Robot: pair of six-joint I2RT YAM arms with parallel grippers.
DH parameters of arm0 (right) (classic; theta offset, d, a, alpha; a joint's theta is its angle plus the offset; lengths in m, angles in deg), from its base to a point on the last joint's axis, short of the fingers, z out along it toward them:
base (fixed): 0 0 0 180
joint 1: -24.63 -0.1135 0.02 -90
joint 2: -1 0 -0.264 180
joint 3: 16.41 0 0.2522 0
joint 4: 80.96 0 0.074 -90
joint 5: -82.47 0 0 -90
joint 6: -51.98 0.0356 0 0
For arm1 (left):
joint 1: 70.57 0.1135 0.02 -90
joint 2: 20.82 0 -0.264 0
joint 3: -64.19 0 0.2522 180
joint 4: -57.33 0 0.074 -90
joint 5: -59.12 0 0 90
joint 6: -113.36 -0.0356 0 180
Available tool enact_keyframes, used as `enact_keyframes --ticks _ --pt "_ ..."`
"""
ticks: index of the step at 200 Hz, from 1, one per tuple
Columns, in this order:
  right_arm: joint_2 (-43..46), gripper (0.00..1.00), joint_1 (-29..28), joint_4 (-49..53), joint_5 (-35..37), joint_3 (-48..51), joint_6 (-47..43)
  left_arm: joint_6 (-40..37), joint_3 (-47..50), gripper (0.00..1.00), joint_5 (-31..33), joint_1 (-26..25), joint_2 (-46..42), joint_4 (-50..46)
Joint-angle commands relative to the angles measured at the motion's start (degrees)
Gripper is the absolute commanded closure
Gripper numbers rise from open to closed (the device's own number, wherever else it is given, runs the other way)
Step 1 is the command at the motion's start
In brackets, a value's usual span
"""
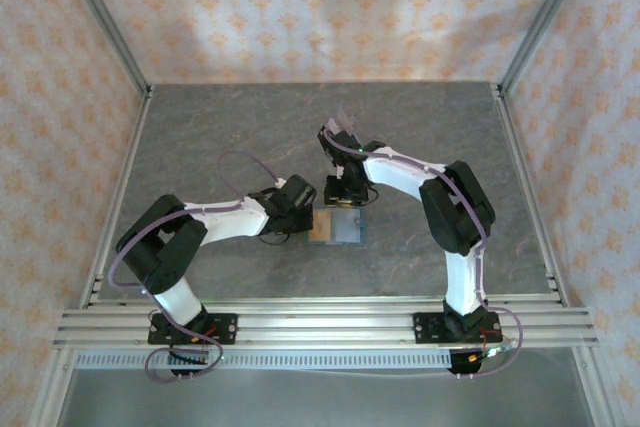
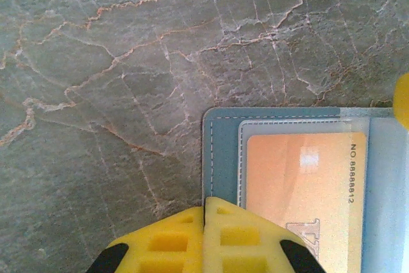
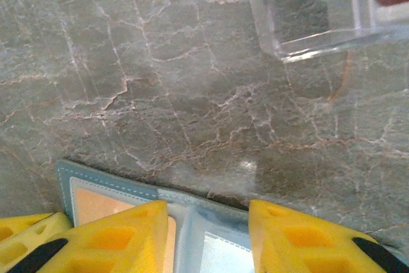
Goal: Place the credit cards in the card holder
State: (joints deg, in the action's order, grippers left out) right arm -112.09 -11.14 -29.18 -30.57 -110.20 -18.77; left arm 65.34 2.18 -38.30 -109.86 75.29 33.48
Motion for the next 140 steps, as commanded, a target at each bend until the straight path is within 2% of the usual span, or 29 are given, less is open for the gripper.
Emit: enact_keyframes --ticks 1,37,72,140 --pt "2.5 0.63 0.7 0.9 -1.2 0.5 -1.5 -0.6 3.2 0.98 -2.4 -0.9 3.7 -4.8" --pt "2.7 0.64 1.0 2.1 -0.9 0.2 -2.7 -0.5 3.4 0.99 -2.5 -0.9 3.7 -4.7" --pt "1.4 0.63 1.0 4.1 3.5 -0.9 -4.7 -0.4 3.4 0.98 -2.7 -0.9 3.9 -4.5" --pt "2.3 0.64 1.0 6.1 1.7 0.4 -5.9 -0.3 3.3 0.98 -2.7 -0.8 4.3 -4.2"
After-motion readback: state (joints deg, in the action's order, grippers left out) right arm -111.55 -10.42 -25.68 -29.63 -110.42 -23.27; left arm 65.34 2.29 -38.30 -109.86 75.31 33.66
